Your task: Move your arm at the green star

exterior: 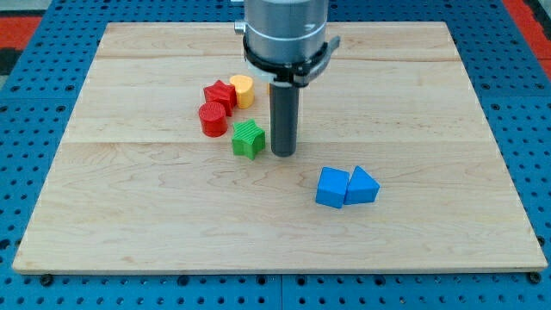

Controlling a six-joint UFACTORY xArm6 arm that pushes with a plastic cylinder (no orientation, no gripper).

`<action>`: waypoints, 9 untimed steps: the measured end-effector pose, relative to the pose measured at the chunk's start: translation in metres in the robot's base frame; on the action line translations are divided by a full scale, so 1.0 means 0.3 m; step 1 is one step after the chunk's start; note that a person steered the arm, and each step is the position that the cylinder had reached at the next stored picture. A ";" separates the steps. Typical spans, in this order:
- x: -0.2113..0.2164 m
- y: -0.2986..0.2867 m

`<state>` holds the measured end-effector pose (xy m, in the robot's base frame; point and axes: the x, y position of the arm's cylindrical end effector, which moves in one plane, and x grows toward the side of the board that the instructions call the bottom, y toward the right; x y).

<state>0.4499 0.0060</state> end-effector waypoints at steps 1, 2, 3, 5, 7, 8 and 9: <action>-0.056 0.000; -0.002 0.021; 0.161 0.073; 0.203 -0.059; 0.120 -0.061; 0.097 -0.064; 0.076 -0.063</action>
<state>0.4728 -0.0129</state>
